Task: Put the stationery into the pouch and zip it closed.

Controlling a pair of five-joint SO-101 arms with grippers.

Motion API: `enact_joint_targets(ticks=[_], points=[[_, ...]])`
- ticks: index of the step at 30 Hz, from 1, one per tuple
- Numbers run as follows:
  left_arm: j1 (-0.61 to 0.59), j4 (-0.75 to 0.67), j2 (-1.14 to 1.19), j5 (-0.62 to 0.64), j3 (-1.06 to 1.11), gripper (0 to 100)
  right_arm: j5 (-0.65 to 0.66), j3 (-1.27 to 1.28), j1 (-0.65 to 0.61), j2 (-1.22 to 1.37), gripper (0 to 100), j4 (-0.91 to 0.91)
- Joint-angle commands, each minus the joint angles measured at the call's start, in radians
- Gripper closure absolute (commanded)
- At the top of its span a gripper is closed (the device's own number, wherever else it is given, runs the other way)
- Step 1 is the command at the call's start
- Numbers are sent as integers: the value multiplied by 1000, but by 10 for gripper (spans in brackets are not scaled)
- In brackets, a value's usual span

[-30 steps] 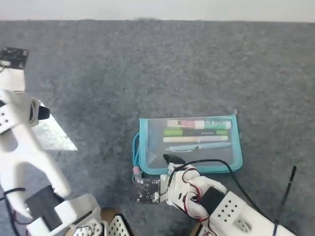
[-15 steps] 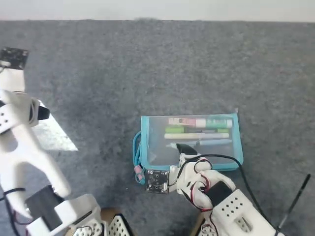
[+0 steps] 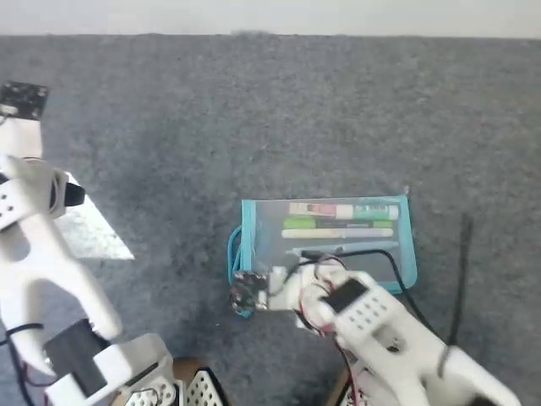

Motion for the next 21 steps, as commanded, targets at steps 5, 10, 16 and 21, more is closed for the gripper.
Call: enact_joint_targets(ticks=[5, 10, 16, 21], points=[[-3, -21, -9, -11, -18, 732, -17, -126, -16, 171, 835, -12], [-2, -21, -8, -11, -24, 732, -48, -103, -16, 139, 990, -21], [-2, -20, -6, -11, -22, 732, -31, -31, -18, -1, 991, -90], [0, -20, -5, -11, -22, 733, -32, -35, -18, -208, 991, 25]])
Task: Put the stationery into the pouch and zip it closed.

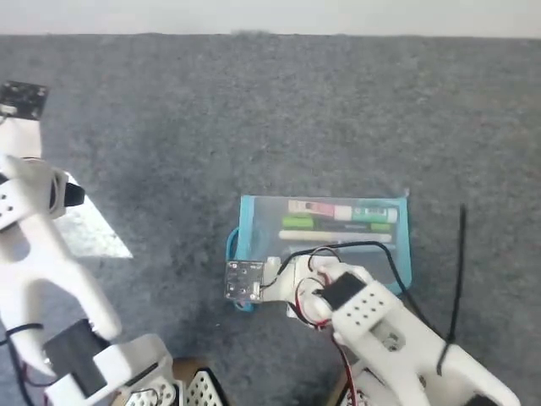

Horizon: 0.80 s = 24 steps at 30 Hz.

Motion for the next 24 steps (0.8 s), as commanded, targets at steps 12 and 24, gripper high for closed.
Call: enact_joint_targets(ticks=[12, 24], points=[[6, -21, -11, -11, -27, 735, -107, -84, 59, -472, 991, 216], [92, 58, -92, -9, -41, 735, -69, -218, 223, -472, 991, 200]])
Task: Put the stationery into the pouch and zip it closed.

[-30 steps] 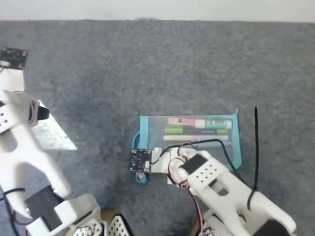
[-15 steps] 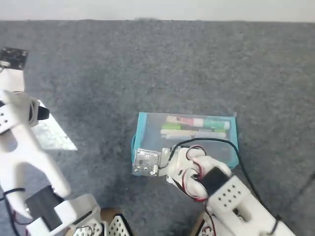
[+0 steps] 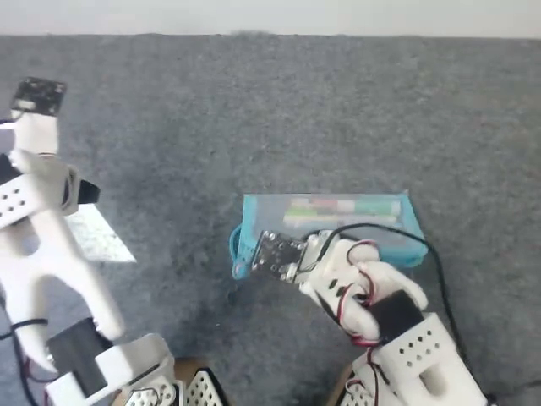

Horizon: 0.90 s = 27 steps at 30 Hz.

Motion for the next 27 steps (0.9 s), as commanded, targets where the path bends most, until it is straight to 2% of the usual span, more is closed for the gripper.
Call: enact_joint_targets(ticks=[1, 5, 11, 14, 18, 21, 23, 25, 27], points=[[23, 20, -115, -9, -38, 735, 25, -137, 53, -10, 991, 7], [58, 32, -207, -12, 5, 735, 25, -256, 58, 108, 991, 62], [203, 114, -269, -32, 77, 735, 17, -430, 59, 414, 991, 67], [212, 112, -269, -31, 76, 734, 25, -442, 44, 476, 991, 110], [166, 87, -269, -44, 79, 734, 15, -209, -93, 344, 991, 165], [133, 54, -267, -58, 88, 734, -94, 35, -217, 177, 978, 105], [132, 49, -267, -60, 107, 733, -137, 158, -229, 85, 906, 53], [132, 48, -267, -61, 128, 733, -137, 244, -228, 19, 802, 27], [130, 48, -267, -61, 140, 732, -126, 296, -237, -19, 741, 27]])
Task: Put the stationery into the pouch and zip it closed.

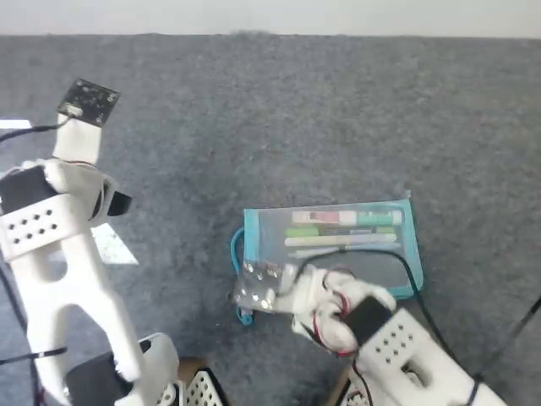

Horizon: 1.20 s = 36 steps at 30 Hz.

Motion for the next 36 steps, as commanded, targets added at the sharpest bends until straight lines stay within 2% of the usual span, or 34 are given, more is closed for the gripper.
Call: enact_joint_targets(ticks=[1, 3, 8, 10, 18, 22, 26, 29, 34, 36], points=[[-8, -25, -41, -18, -1, 732, 23, 78, -28, -88, 740, -28], [-8, -25, -41, -18, -1, 732, 86, 121, -47, -101, 760, -42], [-9, -25, -41, -18, -1, 732, 110, 153, -41, -101, 771, -166], [-9, -25, -41, -18, -1, 732, 163, 163, -33, -94, 771, -225], [-9, -23, -41, -18, -1, 732, 236, 273, 119, -96, 771, -460], [-9, -23, -41, -18, -1, 732, 315, 301, 117, -104, 780, -479], [-9, -23, -41, -18, -1, 732, 491, 310, 119, -96, 859, -461], [-9, -23, -41, -18, -1, 732, 497, 310, 137, -96, 856, -456], [-9, -20, -41, -18, -1, 732, 497, 310, 177, -99, 995, -456], [-9, -20, -41, -18, -1, 733, 497, 310, 199, -104, 990, -466]])
